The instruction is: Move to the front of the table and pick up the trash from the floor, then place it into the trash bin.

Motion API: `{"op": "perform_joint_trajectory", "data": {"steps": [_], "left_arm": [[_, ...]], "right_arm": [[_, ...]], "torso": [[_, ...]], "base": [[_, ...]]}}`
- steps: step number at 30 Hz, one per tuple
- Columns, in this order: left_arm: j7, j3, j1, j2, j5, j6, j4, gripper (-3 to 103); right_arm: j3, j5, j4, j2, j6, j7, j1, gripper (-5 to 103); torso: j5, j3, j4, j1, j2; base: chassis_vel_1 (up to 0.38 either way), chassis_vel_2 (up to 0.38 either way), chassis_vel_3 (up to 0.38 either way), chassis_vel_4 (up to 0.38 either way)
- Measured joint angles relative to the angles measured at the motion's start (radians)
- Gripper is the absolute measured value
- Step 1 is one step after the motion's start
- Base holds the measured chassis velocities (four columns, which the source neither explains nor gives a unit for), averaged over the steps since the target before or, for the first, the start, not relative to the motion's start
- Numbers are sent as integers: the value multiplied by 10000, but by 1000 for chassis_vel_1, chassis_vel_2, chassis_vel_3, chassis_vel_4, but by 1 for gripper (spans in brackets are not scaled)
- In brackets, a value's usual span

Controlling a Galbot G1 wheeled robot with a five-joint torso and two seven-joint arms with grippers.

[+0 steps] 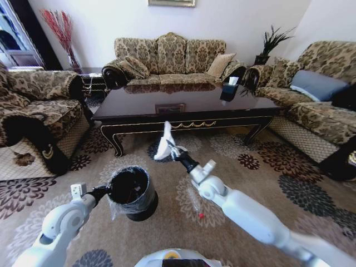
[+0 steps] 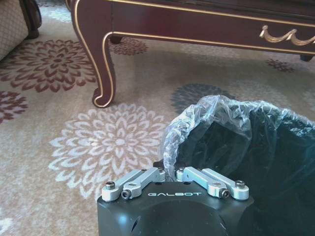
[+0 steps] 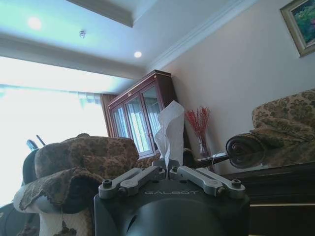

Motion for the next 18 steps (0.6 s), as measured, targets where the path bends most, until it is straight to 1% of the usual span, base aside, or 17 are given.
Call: {"op": "perform_joint_trajectory", "data": {"steps": [3,4,8,18], "left_arm": [[10,-9,-303,-66,-92,-54,238,4],[10,-9,-303,-66,-92,-54,238,4],[-49,123,-788,34,-333,-66,441,4],[-42,349,-1569,321,-560,-197,1023,4]], "right_arm": [[-894,61,-413,360,60,-151,740,0],[-894,61,-413,360,60,-151,740,0],[-1506,-23,-641,708,86,-206,1063,0],[-2078,-426,-1108,1411,202,-274,1118,0]], "torso": [[1,0,-2,0,0],[1,0,-2,0,0],[0,0,-2,0,0],[1,0,-3,0,0]], "base": [[0,0,0,0],[0,0,0,0],[0,0,0,0],[0,0,0,0]]}}
